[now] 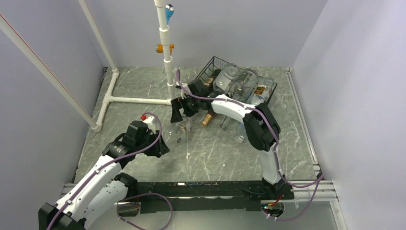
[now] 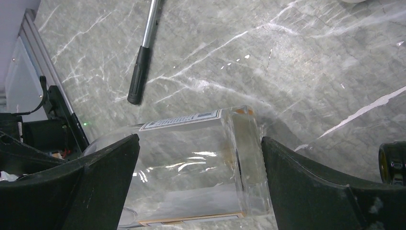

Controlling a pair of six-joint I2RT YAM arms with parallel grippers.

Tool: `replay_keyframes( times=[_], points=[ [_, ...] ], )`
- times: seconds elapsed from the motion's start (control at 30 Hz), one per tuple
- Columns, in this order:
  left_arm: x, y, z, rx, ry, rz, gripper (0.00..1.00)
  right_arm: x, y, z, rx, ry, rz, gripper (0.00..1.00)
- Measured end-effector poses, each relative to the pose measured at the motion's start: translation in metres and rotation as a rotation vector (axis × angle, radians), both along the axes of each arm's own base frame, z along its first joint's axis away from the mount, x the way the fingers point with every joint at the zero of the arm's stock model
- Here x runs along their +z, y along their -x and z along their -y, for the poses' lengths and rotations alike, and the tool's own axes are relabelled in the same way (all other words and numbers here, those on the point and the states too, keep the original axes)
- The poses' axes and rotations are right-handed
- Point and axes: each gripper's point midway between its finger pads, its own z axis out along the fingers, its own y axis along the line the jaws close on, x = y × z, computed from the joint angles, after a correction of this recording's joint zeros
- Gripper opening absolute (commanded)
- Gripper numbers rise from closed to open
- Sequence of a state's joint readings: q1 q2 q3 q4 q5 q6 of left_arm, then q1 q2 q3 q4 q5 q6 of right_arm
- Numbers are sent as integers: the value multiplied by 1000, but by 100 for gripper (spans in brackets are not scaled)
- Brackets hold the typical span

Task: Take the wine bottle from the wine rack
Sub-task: Place the wine bottle at the center of the board.

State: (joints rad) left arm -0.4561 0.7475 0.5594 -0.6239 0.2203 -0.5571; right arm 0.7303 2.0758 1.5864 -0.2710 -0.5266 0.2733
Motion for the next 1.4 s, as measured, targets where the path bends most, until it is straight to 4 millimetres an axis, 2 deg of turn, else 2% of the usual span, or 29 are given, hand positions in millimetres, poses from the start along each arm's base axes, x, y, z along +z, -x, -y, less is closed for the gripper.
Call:
replay_keyframes(
  times=[0.63, 1.4],
  points=[
    [6, -2, -3, 1, -2, 43, 0, 3, 1, 4, 8, -60, -103, 100],
    [15, -7, -10, 37, -10, 106, 0, -1, -3, -3, -1, -56, -128, 100]
  ],
)
